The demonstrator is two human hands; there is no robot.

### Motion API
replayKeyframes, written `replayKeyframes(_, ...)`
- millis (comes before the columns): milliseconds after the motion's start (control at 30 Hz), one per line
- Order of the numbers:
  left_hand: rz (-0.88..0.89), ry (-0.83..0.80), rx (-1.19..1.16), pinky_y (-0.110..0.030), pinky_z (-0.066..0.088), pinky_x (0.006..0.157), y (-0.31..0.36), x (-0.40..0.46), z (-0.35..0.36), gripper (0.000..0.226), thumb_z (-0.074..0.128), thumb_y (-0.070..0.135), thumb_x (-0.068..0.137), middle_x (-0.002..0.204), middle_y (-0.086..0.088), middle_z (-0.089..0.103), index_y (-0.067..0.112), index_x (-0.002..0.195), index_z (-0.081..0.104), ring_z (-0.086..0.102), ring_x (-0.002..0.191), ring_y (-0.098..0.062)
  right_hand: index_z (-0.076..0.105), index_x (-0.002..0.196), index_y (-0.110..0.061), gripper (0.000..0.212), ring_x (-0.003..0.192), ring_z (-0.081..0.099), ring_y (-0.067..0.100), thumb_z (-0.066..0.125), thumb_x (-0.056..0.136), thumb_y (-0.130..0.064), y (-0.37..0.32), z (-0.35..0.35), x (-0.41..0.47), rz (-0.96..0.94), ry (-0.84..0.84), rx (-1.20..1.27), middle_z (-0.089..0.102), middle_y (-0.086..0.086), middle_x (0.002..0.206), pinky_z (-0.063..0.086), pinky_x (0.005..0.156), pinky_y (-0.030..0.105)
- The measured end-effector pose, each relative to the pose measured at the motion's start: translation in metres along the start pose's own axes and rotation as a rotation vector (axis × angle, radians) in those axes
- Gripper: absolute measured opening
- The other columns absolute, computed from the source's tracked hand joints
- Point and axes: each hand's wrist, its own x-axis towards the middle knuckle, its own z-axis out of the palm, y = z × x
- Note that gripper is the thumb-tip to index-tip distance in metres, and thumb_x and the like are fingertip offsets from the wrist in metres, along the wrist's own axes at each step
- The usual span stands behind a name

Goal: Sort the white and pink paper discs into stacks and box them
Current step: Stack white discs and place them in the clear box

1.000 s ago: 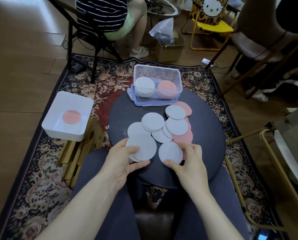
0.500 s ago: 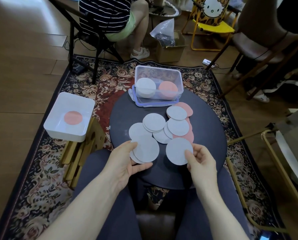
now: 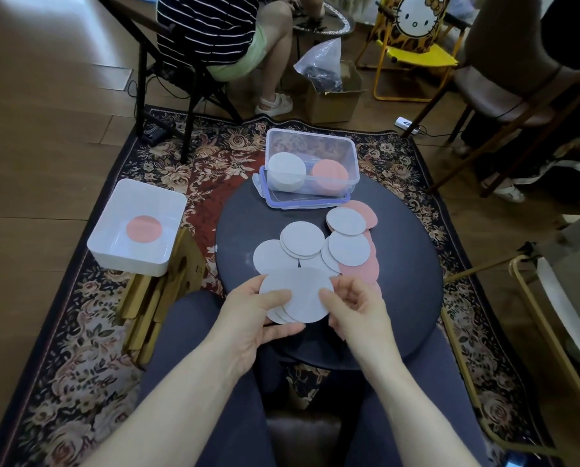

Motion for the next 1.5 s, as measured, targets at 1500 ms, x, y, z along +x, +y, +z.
replayKeyframes(1500, 0.023, 0.057, -0.084, -0.034, 0.062, 0.063, 0.006, 0.002, -0.003, 0.013, 0.065, -0.002, 0.085, 0.089, -0.012, 0.076, 0.004, 0.097, 0.068, 0.073, 0.076, -0.024, 0.062, 0.087, -0.012, 0.005, 0.041, 0.035, 0.013, 0.06, 0.091, -0.01, 0.006, -0.007, 0.011, 0.015, 0.004, 0.196, 0.051, 0.001, 0.049, 0.033, 0.048, 0.02)
